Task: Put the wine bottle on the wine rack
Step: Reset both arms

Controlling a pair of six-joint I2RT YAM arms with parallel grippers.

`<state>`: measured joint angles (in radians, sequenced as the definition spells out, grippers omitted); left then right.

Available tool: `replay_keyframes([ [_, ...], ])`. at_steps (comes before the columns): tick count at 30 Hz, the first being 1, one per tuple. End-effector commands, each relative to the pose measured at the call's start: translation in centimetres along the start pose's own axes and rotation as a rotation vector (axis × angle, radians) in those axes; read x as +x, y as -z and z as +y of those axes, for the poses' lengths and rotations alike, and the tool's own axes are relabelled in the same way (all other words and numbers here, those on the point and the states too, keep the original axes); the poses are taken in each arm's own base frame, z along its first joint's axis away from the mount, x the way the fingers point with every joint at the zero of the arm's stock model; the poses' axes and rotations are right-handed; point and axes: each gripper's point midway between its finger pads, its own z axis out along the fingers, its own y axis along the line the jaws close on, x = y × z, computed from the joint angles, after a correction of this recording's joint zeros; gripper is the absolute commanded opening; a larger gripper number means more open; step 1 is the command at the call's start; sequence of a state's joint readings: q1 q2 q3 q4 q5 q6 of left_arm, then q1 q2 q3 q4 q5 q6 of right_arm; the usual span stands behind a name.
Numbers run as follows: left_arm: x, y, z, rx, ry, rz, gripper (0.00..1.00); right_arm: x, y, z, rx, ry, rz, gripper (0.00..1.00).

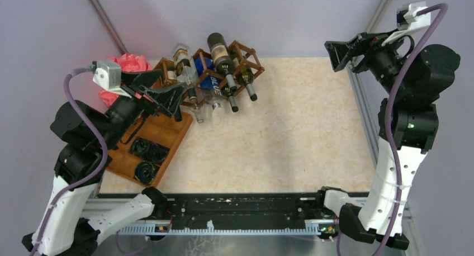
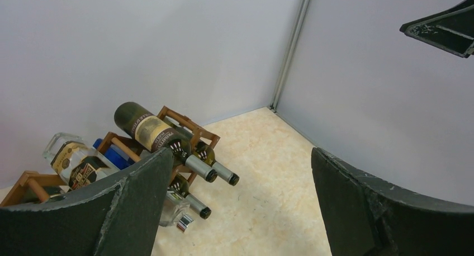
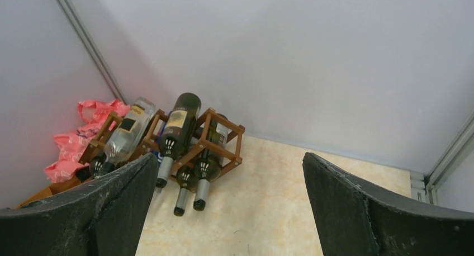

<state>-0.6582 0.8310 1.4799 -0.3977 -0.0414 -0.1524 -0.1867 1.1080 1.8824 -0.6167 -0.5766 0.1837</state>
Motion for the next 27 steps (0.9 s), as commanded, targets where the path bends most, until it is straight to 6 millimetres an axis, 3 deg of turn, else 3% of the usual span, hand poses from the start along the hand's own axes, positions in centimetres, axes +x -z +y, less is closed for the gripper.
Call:
replay_keyframes([
  [1,0.6,0.0,0.8,-0.03,-0.031,0.005,0.99,-0.1,0.4,-0.1,0.01,0.022,-0.014,0.99],
  [13,2.6,-0.5,1.6,-0.058,-0.052,0.04,0.99,1.4,-0.1,-1.0,0.029,0.013,0.017,0.99],
  [27,3.4,-0.6,2.1,-0.075,-0.058,0.05,0.99,2.3,-0.3,-1.3,0.032,0.01,0.036,0.99],
])
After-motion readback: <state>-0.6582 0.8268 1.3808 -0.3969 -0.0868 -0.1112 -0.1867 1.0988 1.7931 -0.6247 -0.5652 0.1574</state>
